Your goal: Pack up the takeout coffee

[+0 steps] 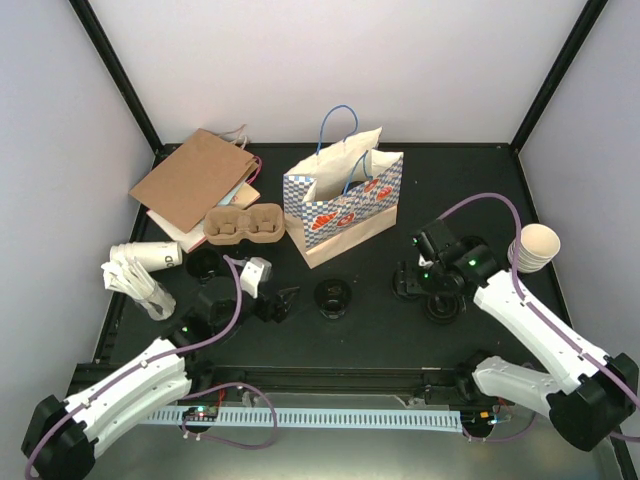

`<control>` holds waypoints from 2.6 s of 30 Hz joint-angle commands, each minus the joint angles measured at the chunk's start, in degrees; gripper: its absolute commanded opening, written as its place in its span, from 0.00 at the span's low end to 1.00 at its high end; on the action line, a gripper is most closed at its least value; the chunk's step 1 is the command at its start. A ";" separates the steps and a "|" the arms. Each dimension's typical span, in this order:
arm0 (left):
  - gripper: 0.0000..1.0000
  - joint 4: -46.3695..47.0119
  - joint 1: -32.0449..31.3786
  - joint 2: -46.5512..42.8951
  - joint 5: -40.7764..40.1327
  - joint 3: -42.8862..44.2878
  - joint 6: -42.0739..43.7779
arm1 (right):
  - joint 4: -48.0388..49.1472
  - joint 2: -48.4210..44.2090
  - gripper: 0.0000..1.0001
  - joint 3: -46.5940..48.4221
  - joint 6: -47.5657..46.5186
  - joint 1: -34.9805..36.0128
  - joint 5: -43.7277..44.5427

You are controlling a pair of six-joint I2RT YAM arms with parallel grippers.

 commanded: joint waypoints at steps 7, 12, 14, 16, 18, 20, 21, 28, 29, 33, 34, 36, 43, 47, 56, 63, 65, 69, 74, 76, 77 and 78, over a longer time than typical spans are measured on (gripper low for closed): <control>0.99 -2.22 -0.39 -4.19 2.97 3.10 -5.68 | 12.13 2.35 0.70 3.30 -6.42 13.58 -2.23; 0.99 -9.64 -0.18 -3.47 2.45 7.96 -10.12 | 16.32 3.24 0.70 3.12 -7.80 20.03 0.69; 0.99 -11.70 0.02 -2.03 3.22 10.08 -12.14 | 17.81 4.07 0.70 3.07 -8.46 21.47 0.54; 0.99 -12.60 0.58 0.16 5.06 11.97 -13.71 | 18.57 5.40 0.70 3.55 -8.91 22.94 0.98; 0.99 -11.94 1.62 2.20 7.96 13.36 -14.72 | 18.88 7.02 0.70 4.13 -8.96 24.15 2.36; 0.99 -10.40 2.88 3.89 10.70 13.65 -15.66 | 18.76 8.91 0.69 4.85 -9.12 25.00 3.37; 0.98 -9.37 3.52 4.59 12.31 13.69 -16.03 | 18.75 9.73 0.70 5.36 -9.28 25.49 3.56; 0.90 -5.47 7.99 9.31 20.44 13.67 -17.67 | 18.58 14.34 0.70 8.13 -9.85 27.20 4.81; 0.89 -5.18 8.18 9.51 20.86 13.55 -17.67 | 18.51 14.78 0.70 8.48 -9.90 27.26 4.74; 0.81 -3.15 8.32 10.85 23.41 12.99 -18.47 | 17.99 16.28 0.70 9.50 -10.42 27.49 4.95; 0.79 -2.83 8.42 11.38 24.21 12.89 -18.86 | 18.08 16.56 0.70 9.55 -10.42 27.57 4.92; 0.73 -2.77 8.37 12.89 26.08 12.95 -19.40 | 18.14 17.10 0.70 9.75 -10.55 27.58 4.93; 0.66 -2.20 8.48 16.80 28.22 12.10 -21.34 | 15.82 19.44 0.70 11.11 -10.49 27.83 5.54; 0.61 -1.20 8.54 17.37 27.72 11.36 -21.70 | 15.52 19.52 0.70 10.92 -10.43 28.18 5.78; 0.53 1.65 8.55 22.93 28.55 10.87 -21.10 | 14.70 18.15 0.70 12.02 -10.29 28.46 6.71; 0.48 1.49 8.57 23.24 26.76 10.44 -19.93 | 13.76 16.05 0.70 12.09 -10.38 28.46 6.27; 0.48 1.62 8.56 23.36 26.59 10.29 -19.83 | 13.49 16.15 0.70 12.10 -10.23 28.46 6.11; 0.43 1.91 8.58 23.93 26.47 10.16 -19.53 | 13.72 16.68 0.70 11.55 -9.95 28.46 5.87; 0.19 1.35 8.56 24.53 26.10 10.43 -18.55 | 15.46 16.62 0.70 10.64 -9.23 28.53 4.39; 0.08 1.30 8.53 24.63 25.94 10.42 -18.51 | 15.96 16.78 0.70 10.45 -8.91 28.55 3.91; 0.02 1.32 8.55 24.70 25.89 10.35 -18.51 | 16.00 16.98 0.70 10.42 -8.96 28.55 3.87; 0.02 1.34 8.50 24.77 25.82 10.29 -18.63 | 15.95 17.16 0.70 10.49 -8.93 28.48 3.95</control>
